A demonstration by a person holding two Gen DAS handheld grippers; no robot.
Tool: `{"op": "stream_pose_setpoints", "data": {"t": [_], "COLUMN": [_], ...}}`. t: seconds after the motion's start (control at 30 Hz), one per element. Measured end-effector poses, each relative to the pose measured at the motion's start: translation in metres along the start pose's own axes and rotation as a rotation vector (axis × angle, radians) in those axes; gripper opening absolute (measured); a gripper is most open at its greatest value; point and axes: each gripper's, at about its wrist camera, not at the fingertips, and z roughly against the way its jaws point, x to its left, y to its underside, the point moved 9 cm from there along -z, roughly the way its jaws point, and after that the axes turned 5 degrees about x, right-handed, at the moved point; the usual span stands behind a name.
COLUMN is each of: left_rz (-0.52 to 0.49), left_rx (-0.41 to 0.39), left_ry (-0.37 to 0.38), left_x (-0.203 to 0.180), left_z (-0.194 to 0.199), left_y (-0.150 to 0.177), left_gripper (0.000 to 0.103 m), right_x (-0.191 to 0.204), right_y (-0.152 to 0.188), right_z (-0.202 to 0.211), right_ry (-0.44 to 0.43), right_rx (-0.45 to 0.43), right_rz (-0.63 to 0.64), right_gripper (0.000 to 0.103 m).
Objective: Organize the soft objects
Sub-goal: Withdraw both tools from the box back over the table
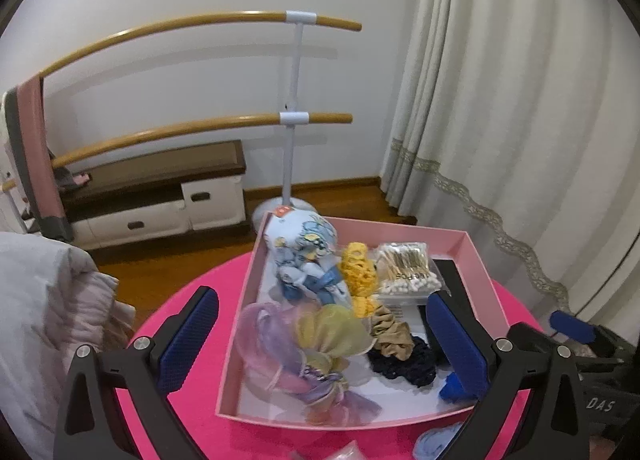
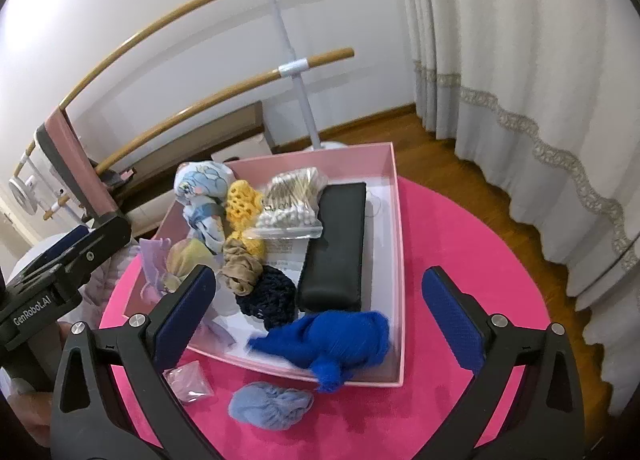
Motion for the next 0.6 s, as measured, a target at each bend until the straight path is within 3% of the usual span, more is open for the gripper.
{"op": "stream_pose_setpoints", "data": {"t": [0.13, 0.6], "left_rz": [-0.011, -0.077], "left_rx": [-0.03, -0.119], "left_ry": [-0.015, -0.029], "left_x": [0.004, 0.012], "left_z": [0.041, 0.138], "left_y": [0.034, 0.084], "left_gripper": [0.103, 0.103], "right_x": [0.007, 0.045], "right_y": [0.002, 0.027], "right_z": [0.016, 0.089], "right_ry": [0.013, 0.035], "right_rx": [-0.032, -0.152], "right_rz": [-0.004, 0.03], "right_gripper": [0.103, 0.103]}}
